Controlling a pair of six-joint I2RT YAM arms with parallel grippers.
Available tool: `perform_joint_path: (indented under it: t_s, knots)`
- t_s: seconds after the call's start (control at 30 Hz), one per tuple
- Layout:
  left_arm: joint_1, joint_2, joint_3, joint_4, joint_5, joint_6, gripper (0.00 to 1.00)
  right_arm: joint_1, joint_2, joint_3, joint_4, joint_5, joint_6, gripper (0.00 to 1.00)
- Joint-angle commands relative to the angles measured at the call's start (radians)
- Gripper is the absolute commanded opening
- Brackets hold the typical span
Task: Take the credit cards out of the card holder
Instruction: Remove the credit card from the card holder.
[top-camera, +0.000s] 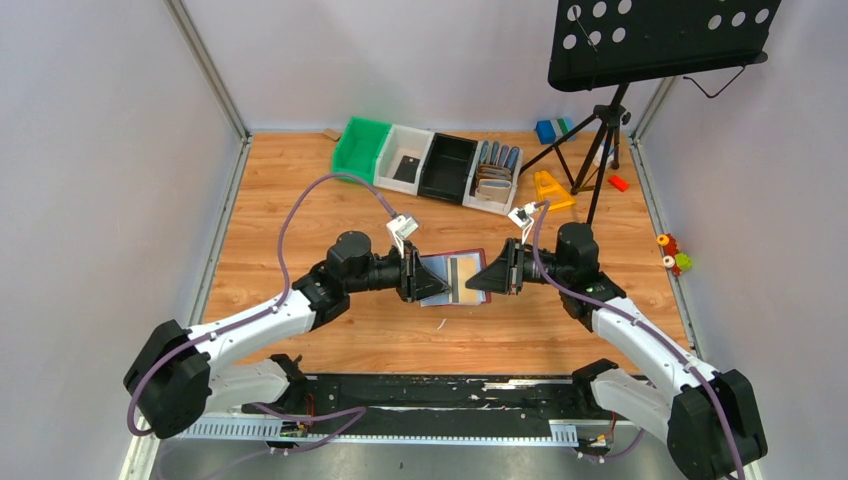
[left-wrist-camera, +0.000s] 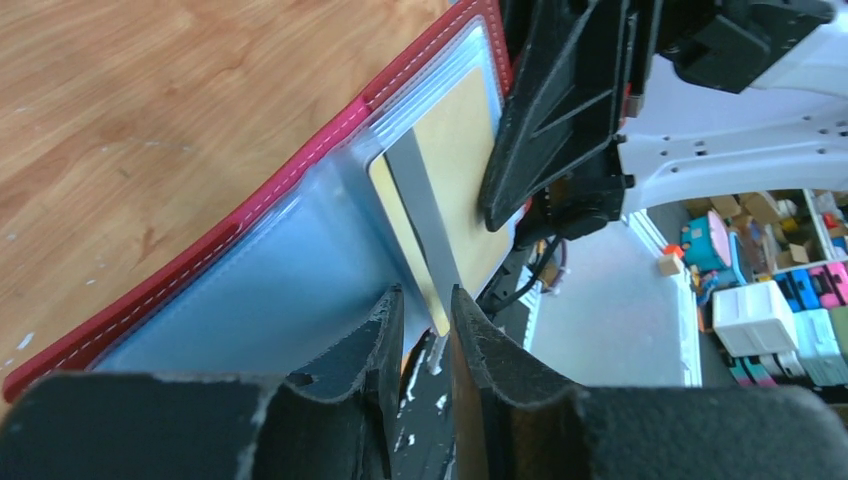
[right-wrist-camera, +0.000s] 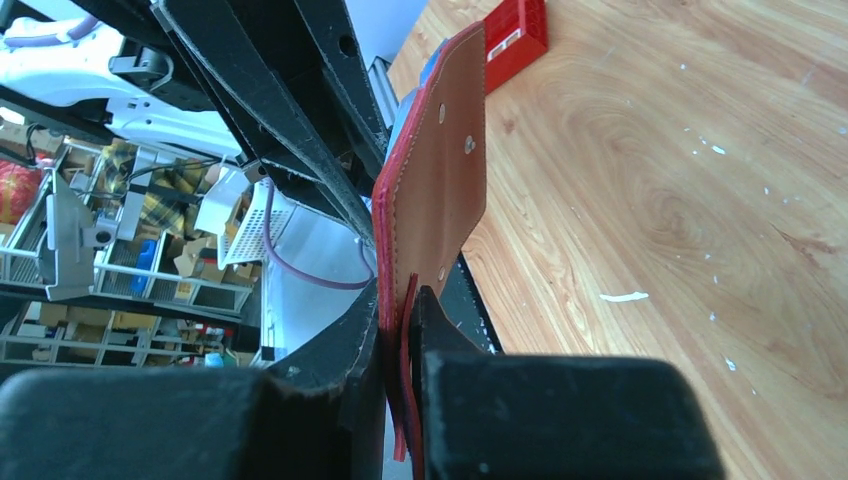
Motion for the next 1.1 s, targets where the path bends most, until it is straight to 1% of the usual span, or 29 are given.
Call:
perform_joint_path:
  t_s: [0.0,0.07,0.13,0.27,0.4,0.43,0.47,0.5,0.57,0.63,0.87,1.07]
  knots:
    - [0.003,0.007,0.021,0.107,0.062,-0.036,0.3,0.002,-0.012,0.013,0.114,-0.078,0.044,0.0]
    - [0.003,0.018,0.022,0.119,0.076,-0.043,0.3,0.003,-0.009,0.009,0.138,-0.086,0.061,0.0]
    - [0.003,0.027,0.014,0.169,0.096,-0.062,0.28,0.006,-0.003,0.005,0.157,-0.092,0.072,0.0]
    - [0.014,0.037,-0.009,0.258,0.12,-0.109,0.17,0.009,0.006,0.002,0.193,-0.107,0.095,0.0]
    - [0.058,0.044,-0.049,0.384,0.153,-0.204,0.05,0.009,0.013,0.0,0.207,-0.115,0.106,0.0]
    - [0.069,0.045,-0.066,0.424,0.158,-0.232,0.02,0.009,0.013,-0.001,0.205,-0.111,0.104,0.02]
    - [0.078,0.045,-0.078,0.459,0.165,-0.253,0.0,0.009,0.013,-0.001,0.198,-0.104,0.101,0.06]
    - [0.086,0.044,-0.089,0.482,0.171,-0.264,0.0,0.008,0.013,-0.001,0.185,-0.095,0.093,0.09]
    - [0.095,0.043,-0.091,0.472,0.183,-0.262,0.0,0.004,0.014,-0.005,0.17,-0.067,0.088,0.15]
    - [0.102,0.038,-0.093,0.445,0.19,-0.247,0.0,0.0,0.021,-0.017,0.188,-0.056,0.103,0.17]
    - [0.118,0.007,-0.116,0.401,0.187,-0.218,0.0,-0.005,0.042,-0.033,0.264,-0.052,0.154,0.15]
    - [0.118,0.016,-0.115,0.402,0.198,-0.216,0.0,-0.005,0.04,-0.039,0.294,-0.052,0.175,0.0]
